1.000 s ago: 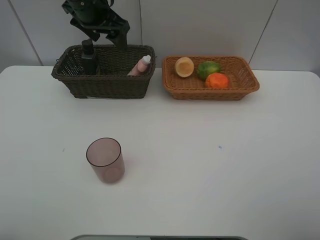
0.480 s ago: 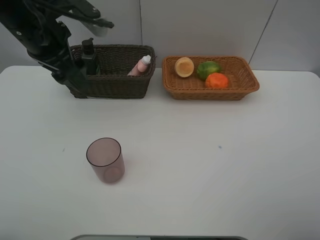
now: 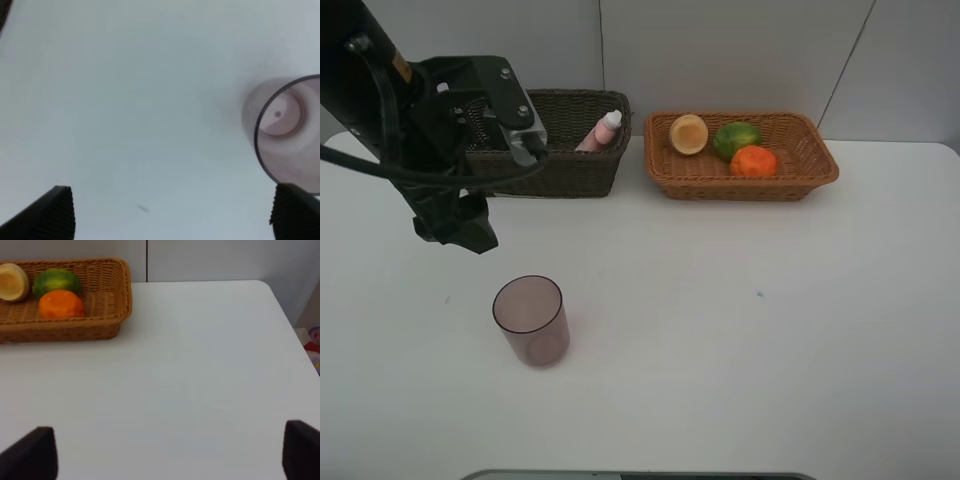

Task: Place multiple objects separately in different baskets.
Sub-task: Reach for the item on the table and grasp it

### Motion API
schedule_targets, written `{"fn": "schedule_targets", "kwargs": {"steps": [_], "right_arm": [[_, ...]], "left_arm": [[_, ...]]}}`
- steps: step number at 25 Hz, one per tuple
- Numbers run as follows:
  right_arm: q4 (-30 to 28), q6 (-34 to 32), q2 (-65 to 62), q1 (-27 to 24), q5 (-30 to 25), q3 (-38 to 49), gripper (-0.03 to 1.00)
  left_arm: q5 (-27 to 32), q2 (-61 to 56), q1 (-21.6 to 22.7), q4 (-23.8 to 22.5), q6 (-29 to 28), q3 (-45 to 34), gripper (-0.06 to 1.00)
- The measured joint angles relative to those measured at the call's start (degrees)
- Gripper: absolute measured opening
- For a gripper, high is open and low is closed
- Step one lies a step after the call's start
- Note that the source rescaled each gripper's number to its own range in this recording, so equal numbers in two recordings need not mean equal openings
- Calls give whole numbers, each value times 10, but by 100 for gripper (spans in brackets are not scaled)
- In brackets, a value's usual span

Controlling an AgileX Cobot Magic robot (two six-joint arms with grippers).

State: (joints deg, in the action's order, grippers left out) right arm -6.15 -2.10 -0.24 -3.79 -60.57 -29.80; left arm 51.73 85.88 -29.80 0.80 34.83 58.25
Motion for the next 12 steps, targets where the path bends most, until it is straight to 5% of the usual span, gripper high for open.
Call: {"fn": "schedule_targets", "kwargs": {"steps": [12], "right_arm": [[0,0,0,0,0,0,100]], "left_arm": [[-1,83,-46,2,0,0,100]]}}
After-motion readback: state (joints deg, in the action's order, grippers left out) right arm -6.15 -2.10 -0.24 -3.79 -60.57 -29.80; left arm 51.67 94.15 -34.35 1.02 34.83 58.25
